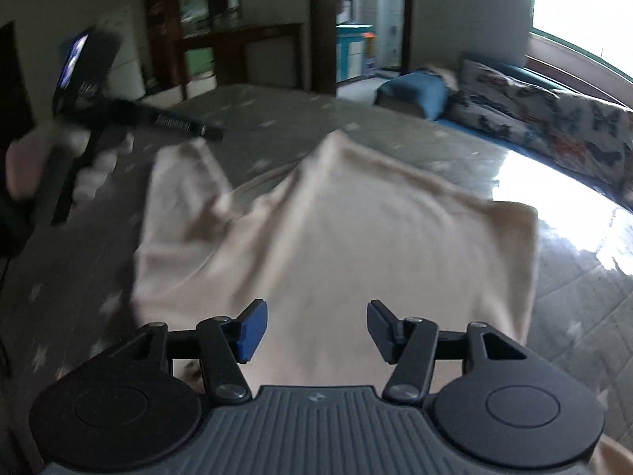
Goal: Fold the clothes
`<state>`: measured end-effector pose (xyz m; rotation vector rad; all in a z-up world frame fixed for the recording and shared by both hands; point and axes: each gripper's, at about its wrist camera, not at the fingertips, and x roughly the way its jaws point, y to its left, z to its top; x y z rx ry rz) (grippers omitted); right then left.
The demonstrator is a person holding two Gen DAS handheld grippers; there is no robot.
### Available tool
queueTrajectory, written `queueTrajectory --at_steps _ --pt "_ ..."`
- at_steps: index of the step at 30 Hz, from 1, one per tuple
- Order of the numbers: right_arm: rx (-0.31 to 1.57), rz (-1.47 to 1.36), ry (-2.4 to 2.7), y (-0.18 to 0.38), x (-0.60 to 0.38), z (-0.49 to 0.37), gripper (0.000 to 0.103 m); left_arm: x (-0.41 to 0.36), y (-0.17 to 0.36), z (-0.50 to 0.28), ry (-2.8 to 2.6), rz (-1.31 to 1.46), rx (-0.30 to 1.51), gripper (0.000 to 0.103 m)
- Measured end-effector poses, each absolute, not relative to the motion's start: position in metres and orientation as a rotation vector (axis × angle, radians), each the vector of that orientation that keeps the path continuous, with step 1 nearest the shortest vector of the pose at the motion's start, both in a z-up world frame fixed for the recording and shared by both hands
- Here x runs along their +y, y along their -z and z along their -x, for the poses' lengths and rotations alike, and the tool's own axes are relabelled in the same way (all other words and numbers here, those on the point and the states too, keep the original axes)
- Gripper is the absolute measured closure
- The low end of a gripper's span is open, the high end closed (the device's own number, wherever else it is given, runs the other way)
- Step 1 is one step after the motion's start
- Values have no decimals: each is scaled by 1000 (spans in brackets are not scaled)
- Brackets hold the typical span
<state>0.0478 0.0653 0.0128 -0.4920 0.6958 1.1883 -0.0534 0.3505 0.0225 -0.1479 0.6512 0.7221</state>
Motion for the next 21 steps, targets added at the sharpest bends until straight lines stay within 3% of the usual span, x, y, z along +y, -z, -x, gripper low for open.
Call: queueTrajectory --at_steps 3,16,17,18,19,21 --pt "695 534 -1206 -6 58 -24 46 357 -18 79 -794 194 642 36" --pt "657 516 -1204 -14 35 11 44 382 2 114 -868 391 645 37" --pt "650 511 -1204 -16 35 12 44 383 3 115 -874 399 643 42" --pt "645 508 -1204 -18 35 12 44 383 4 116 -878 392 636 56" --pt "638 504 -1202 -19 36 12 44 382 4 115 -880 380 627 61" --pt "631 497 -1196 -20 39 11 44 381 4 117 -869 384 611 87"
